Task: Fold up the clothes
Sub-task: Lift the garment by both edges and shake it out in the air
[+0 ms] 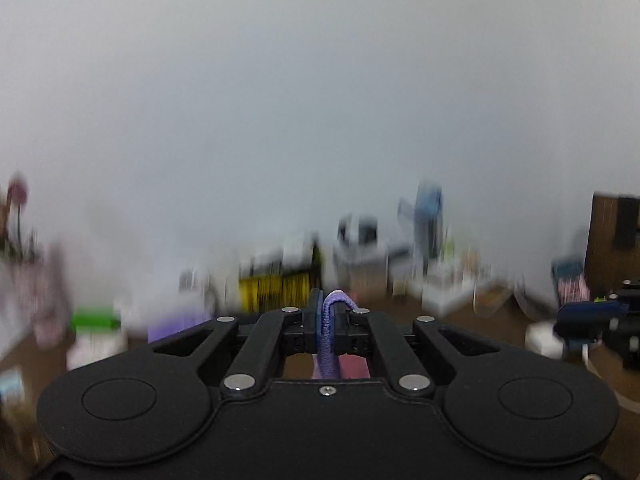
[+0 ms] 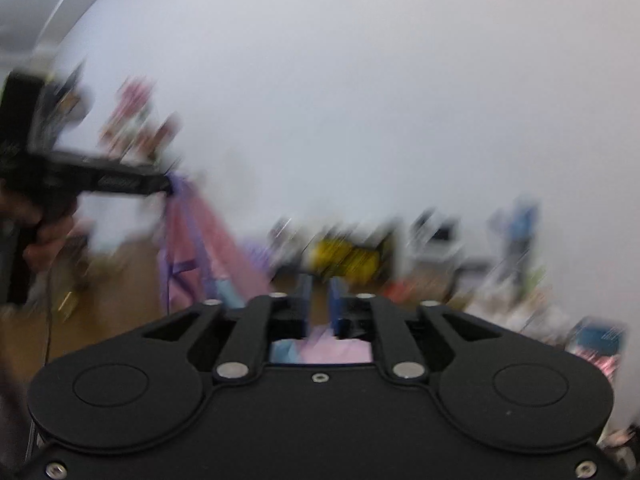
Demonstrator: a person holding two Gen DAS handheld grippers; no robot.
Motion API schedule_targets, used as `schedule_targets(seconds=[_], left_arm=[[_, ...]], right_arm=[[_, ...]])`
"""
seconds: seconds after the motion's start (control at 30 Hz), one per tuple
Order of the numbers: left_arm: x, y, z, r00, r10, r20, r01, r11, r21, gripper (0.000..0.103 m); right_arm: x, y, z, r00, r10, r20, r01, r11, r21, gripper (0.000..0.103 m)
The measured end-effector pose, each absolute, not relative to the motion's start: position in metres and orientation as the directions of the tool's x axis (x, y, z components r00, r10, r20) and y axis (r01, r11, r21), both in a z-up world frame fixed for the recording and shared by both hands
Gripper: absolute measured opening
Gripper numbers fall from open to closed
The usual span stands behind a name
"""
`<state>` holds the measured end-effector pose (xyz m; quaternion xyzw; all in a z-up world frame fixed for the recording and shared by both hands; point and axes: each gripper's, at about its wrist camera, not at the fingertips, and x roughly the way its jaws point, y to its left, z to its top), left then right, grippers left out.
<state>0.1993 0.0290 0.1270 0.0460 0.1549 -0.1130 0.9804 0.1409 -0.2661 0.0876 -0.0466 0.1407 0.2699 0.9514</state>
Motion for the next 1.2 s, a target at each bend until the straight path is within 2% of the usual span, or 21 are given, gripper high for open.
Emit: schedule_targets(seconds=[0.03,0.1,0.2,0.3,0.33,0.37,0.53,0.57,0.6,0.63,0.67,0.73,0.77,0.8,0.83,0.9,1.1,1.2], left_arm=[[0.2,0.032,0.125,0.921,-0.209,-0.327,0.236,0.971,0.044,0.003],[0.197,0.035,0.126,0.916,-0.223,-0.332,0.253,0.966,0.05,0.004],[0.188,0.034,0.139,0.92,-0.239,-0.312,0.281,0.955,0.097,0.004],[0.183,0.034,0.151,0.924,-0.242,-0.297,0.293,0.946,0.141,0.004],[0.183,0.034,0.153,0.924,-0.243,-0.294,0.295,0.944,0.148,0.004],[0.182,0.034,0.152,0.924,-0.243,-0.295,0.296,0.943,0.153,0.004],[0.183,0.034,0.143,0.921,-0.233,-0.313,0.294,0.942,0.161,0.004],[0.185,0.034,0.142,0.92,-0.232,-0.316,0.293,0.943,0.16,0.004],[0.187,0.035,0.141,0.92,-0.229,-0.317,0.29,0.943,0.161,0.004],[0.188,0.035,0.14,0.921,-0.224,-0.318,0.286,0.944,0.163,0.004],[0.19,0.036,0.138,0.924,-0.213,-0.317,0.276,0.946,0.169,0.004],[0.193,0.035,0.132,0.925,-0.192,-0.329,0.264,0.946,0.19,0.012],[0.193,0.031,0.122,0.927,-0.164,-0.337,0.247,0.944,0.219,0.037],[0.193,0.027,0.111,0.929,-0.136,-0.344,0.23,0.941,0.247,0.07],[0.192,0.023,0.101,0.929,-0.112,-0.352,0.217,0.936,0.276,0.08],[0.181,0.007,0.074,0.918,-0.107,-0.381,0.242,0.913,0.327,0.082],[0.148,-0.033,0.007,0.85,-0.12,-0.513,0.338,0.87,0.358,0.082],[0.14,-0.039,-0.006,0.838,-0.112,-0.534,0.347,0.864,0.364,0.082]], right_arm=[[0.143,-0.253,0.077,0.786,0.518,-0.337,-0.553,0.833,-0.009,0.062],[0.144,-0.225,0.06,0.736,0.547,-0.4,-0.603,0.798,-0.019,0.062],[0.138,-0.188,0.059,0.72,0.584,-0.376,-0.653,0.754,-0.078,0.062],[0.144,-0.164,0.069,0.737,0.597,-0.318,-0.647,0.759,-0.072,0.06],[0.146,-0.16,0.07,0.742,0.592,-0.315,-0.64,0.765,-0.069,0.056],[0.154,-0.154,0.073,0.754,0.58,-0.309,-0.624,0.779,-0.061,0.046],[0.167,-0.135,0.076,0.748,0.579,-0.326,-0.629,0.775,-0.066,0.043],[0.17,-0.129,0.074,0.751,0.571,-0.333,-0.629,0.772,-0.095,0.038],[0.173,-0.125,0.073,0.77,0.542,-0.336,-0.607,0.784,-0.127,0.019],[0.174,-0.124,0.075,0.782,0.526,-0.335,-0.593,0.794,-0.137,0.009],[0.178,-0.13,0.079,0.808,0.492,-0.325,-0.556,0.819,-0.141,0.009],[0.181,-0.141,0.084,0.836,0.453,-0.31,-0.511,0.848,-0.139,0.009],[0.178,-0.152,0.09,0.851,0.435,-0.294,-0.489,0.861,-0.142,0.008],[0.175,-0.163,0.095,0.866,0.417,-0.277,-0.467,0.873,-0.144,0.009],[0.171,-0.174,0.1,0.88,0.397,-0.261,-0.443,0.884,-0.148,0.009],[0.16,-0.202,0.101,0.906,0.335,-0.257,-0.387,0.902,-0.189,0.009],[0.124,-0.258,0.062,0.879,0.235,-0.414,-0.329,0.929,-0.172,0.009],[0.112,-0.275,0.038,0.853,0.206,-0.479,-0.3,0.945,-0.128,0.009]])
